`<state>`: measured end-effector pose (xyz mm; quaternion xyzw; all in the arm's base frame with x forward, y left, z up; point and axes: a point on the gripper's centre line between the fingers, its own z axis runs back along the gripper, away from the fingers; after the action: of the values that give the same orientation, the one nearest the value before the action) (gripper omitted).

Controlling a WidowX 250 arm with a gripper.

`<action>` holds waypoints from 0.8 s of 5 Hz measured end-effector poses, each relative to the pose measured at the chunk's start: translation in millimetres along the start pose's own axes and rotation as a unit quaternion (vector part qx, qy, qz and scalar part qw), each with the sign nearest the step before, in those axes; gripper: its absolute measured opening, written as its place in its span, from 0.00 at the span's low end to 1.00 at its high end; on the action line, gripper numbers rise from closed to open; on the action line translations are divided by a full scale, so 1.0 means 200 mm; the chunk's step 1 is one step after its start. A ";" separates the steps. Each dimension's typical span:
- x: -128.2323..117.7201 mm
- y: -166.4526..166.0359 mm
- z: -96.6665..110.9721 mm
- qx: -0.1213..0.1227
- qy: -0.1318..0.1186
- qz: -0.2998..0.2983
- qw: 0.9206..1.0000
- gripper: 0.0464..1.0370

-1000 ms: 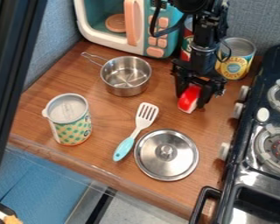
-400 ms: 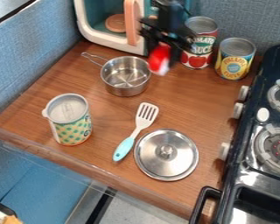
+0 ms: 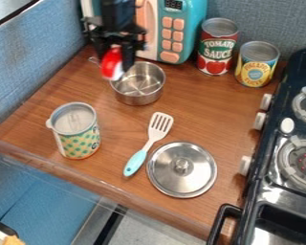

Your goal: Put the red object on the left bottom of the table

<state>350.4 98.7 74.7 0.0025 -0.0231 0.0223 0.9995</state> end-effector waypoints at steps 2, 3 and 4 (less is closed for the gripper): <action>-0.22 0.23 -0.08 0.002 0.017 0.011 1.000 0.55; -0.22 0.29 -0.09 0.016 0.005 0.008 1.000 0.55; -0.23 0.33 -0.17 0.013 0.010 0.009 1.000 0.55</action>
<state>303.7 163.5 38.5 0.0155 -0.0130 0.0313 0.9993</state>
